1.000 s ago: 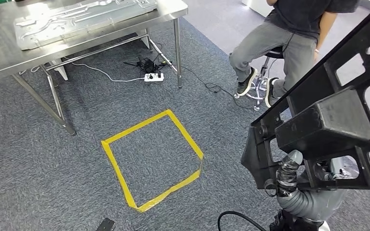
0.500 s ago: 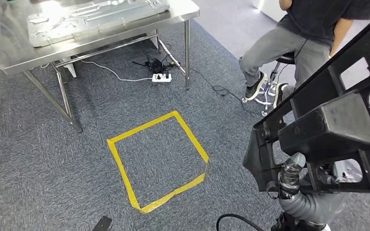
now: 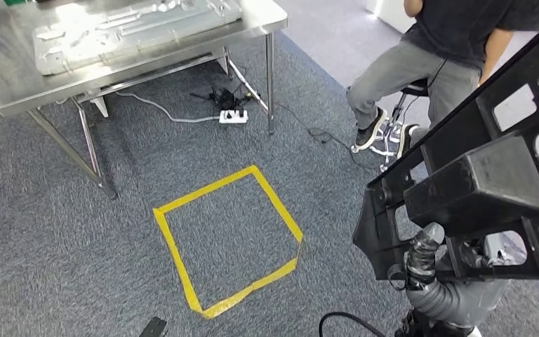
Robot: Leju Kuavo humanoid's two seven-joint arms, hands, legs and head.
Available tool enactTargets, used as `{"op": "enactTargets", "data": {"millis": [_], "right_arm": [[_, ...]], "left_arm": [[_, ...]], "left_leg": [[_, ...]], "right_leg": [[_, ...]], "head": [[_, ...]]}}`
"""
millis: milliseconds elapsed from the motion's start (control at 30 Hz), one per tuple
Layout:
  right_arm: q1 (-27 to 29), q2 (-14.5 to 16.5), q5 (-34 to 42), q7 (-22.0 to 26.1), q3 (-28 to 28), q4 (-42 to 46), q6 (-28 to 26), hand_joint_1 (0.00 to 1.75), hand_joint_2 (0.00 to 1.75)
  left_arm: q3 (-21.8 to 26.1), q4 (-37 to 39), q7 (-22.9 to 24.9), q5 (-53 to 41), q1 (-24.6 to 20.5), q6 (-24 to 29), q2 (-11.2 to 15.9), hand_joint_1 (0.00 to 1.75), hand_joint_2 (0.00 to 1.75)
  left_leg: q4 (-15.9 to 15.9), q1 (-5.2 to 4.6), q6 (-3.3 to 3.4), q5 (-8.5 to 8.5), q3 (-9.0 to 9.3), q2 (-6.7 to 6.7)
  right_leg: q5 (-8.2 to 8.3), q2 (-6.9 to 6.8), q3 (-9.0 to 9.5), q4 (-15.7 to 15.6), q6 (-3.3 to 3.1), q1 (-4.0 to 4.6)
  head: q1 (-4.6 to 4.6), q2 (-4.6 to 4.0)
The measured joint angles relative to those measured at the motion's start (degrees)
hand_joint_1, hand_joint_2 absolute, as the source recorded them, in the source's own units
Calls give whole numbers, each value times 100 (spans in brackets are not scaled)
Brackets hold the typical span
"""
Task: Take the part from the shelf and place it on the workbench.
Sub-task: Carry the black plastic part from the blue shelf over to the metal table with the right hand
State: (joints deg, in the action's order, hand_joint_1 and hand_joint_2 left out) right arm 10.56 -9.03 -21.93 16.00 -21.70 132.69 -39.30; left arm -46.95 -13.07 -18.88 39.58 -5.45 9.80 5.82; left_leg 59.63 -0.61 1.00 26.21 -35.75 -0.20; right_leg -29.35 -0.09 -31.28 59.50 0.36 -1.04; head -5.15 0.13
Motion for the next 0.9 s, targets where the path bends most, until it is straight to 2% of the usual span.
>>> {"op": "enactTargets", "data": {"millis": [67, 133, 167, 233, 267, 300, 333, 400, 433, 467, 500, 600, 633, 667, 700, 767, 800, 833, 900], "right_arm": [[2, 0, 1, 0, 1, 0, 0, 175, 175], [1, 0, 1, 0, 1, 0, -1, 175, 175], [2, 0, 1, 0, 2, 0, -2, 175, 175], [14, 0, 10, 0, 2, -2, -2, 175, 175], [23, 0, 20, 0, 3, -3, -2, 175, 175], [32, 0, 31, 0, 3, -5, -2, 175, 175], [36, 0, 38, 0, 4, -6, -2, 175, 175], [38, 0, 43, 1, 7, -8, -2, 175, 175], [37, 0, 42, 2, 10, -10, -2, 175, 175], [41, 0, 42, 1, 15, -12, -2, 175, 175], [45, 0, 41, -2, 21, -14, -2, 175, 175], [56, -1, 38, -11, 32, -14, -1, 175, 175], [56, -1, 37, -13, 33, -13, -1, 175, 175], [55, 0, 36, -14, 34, -13, -1, 175, 175], [55, 0, 34, -15, 34, -13, -1, 175, 175], [56, 0, 35, -16, 36, -13, 0, 175, 175], [58, 0, 37, -17, 37, -13, 0, 175, 175], [58, 0, 42, -19, 37, -14, 0, 175, 175], [56, 0, 60, -20, 38, -15, 0, 175, 175]], "left_arm": [[-1, 0, 0, 1, 11, 1, 9, 0, 175], [-2, -1, -1, 1, 16, 1, 15, 0, 175], [-2, -2, 4, 2, 14, 1, 15, 0, 175], [-2, -2, 19, 10, 8, 1, 15, 0, 175], [-3, -2, 28, 23, 9, -1, 15, 0, 175], [-5, -2, 34, 36, 12, -2, 15, 0, 175], [-8, -2, 42, 48, 15, -5, 15, 0, 175], [-19, -2, 49, 61, 17, -14, 14, 0, 175], [-26, -2, 51, 64, 12, -17, 14, 0, 175], [-33, -2, 54, 68, 8, -19, 14, 0, 175], [-39, -2, 59, 70, 4, -17, 14, 0, 175], [-53, -3, 80, 72, -7, -8, 14, 0, 175], [-60, -3, 84, 72, -13, -7, 13, 0, 175], [-67, -4, 86, 72, -21, -5, 12, 0, 175], [-75, -4, 89, 74, -23, -7, 10, 0, 175], [-85, -4, 104, 86, -5, -7, 10, 0, 175], [-86, -4, 113, 91, 12, -7, 11, 0, 175], [-87, -4, 117, 95, 24, -7, 12, 0, 175], [-88, -4, 119, 98, 34, -9, 14, 0, 175]], "left_leg": [[-80, -3, 60, -6, 48, -9], [-194, 23, 130, -11, 158, -14], [-234, 34, 164, -5, 214, -13], [-246, 20, 212, 50, 283, -13], [-243, 14, 223, 88, 318, -15], [-237, 12, 225, 130, 359, -20], [-228, 13, 220, 177, 409, -27], [-197, 16, 184, 286, 509, -47], [-168, 9, 152, 348, 535, -59], [-151, 4, 119, 395, 547, -67], [-149, 1, 83, 432, 551, -71], [-123, 13, -7, 508, 596, -60], [12, 20, -36, 559, 552, -50], [269, 33, -66, 643, 428, -40], [646, 46, -93, 742, 205, -32], [1384, 66, -126, 855, -348, -25], [1534, 70, -126, 770, -544, -24], [1447, 70, -113, 555, -627, -24], [784, 53, -56, -44, -505, -19]], "right_leg": [[-20, -1, 29, -32, 67, -9], [-132, 0, -30, 157, 107, -2], [-250, 2, -162, 429, 113, 1], [-499, 5, -600, 1168, 115, 5], [-526, 5, -796, 1437, 122, 1], [-448, 4, -905, 1523, 129, -4], [-256, 4, -899, 1380, 134, -9], [197, 6, -657, 703, 133, -16], [317, 9, -517, 375, 124, -13], [347, 13, -424, 177, 108, -7], [298, 19, -380, 103, 81, 6], [227, 36, -292, 39, -16, 7], [202, 34, -237, 16, -47, -2], [166, 26, -170, -2, -74, -10], [116, 18, -108, -9, -93, -6], [0, 14, 18, -10, -104, 1], [-65, 21, 94, -10, -103, 2], [-133, 28, 184, -12, -100, 1], [-279, 31, 379, -39, -86, -8]], "head": [[2, 0], [20, 0], [36, 0], [59, 0], [67, 0], [70, 0], [73, 0], [83, 0], [89, 0], [91, 0], [89, 0], [77, 0], [69, 0], [64, 0], [60, 0], [61, 0], [60, 0], [60, 0], [66, 0]]}}
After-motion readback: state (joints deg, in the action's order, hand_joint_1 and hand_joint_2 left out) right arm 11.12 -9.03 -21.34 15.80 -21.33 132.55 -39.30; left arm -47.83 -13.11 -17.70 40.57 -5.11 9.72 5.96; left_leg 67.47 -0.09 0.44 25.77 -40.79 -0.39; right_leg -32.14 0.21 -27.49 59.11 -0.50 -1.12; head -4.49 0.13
